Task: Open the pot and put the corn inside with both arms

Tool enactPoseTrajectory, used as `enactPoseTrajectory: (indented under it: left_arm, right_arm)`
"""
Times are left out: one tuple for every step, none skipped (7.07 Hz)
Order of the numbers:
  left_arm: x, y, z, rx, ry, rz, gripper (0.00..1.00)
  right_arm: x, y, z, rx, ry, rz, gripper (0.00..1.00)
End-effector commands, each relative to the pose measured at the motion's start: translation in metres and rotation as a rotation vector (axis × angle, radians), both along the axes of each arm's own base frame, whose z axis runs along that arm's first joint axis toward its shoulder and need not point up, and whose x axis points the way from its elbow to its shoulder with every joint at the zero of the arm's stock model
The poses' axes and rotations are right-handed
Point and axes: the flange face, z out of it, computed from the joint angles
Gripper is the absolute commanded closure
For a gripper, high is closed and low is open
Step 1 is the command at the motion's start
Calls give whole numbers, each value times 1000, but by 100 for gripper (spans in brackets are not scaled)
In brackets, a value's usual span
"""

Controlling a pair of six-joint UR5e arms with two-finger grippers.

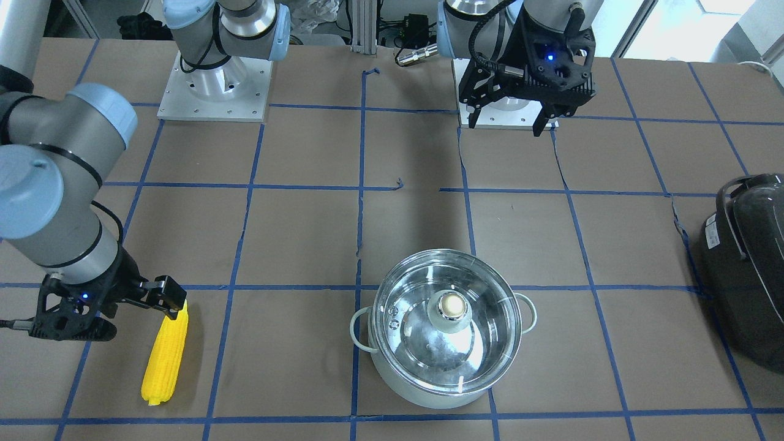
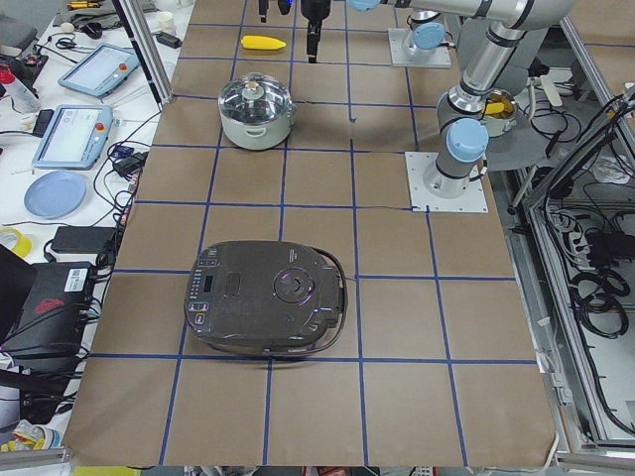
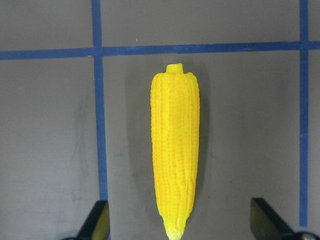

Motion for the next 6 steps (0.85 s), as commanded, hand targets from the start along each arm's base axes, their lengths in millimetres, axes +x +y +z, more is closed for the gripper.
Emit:
enactPoseTrajectory:
  left_arm:
    - [2, -4, -4, 9, -3, 6, 0]
    - [2, -12, -17, 26, -2, 17, 0]
    - [0, -25, -33, 48, 2, 41, 0]
    - [-1, -55, -53, 29, 0, 74, 0]
    - [-3, -90, -57, 8, -13, 114, 0]
    - [-9, -128, -74, 20, 7, 182, 0]
  right_arm:
    - [-7, -19, -41, -28, 2, 4, 0]
    - [-8, -25, -56, -35, 3, 4, 0]
    - [-11, -29, -74, -28, 4, 0, 0]
    - [-11, -29, -79, -21, 1, 1, 0]
    - [-10, -28, -84, -13, 0, 1, 0]
    - [-10, -28, -94, 3, -2, 1, 0]
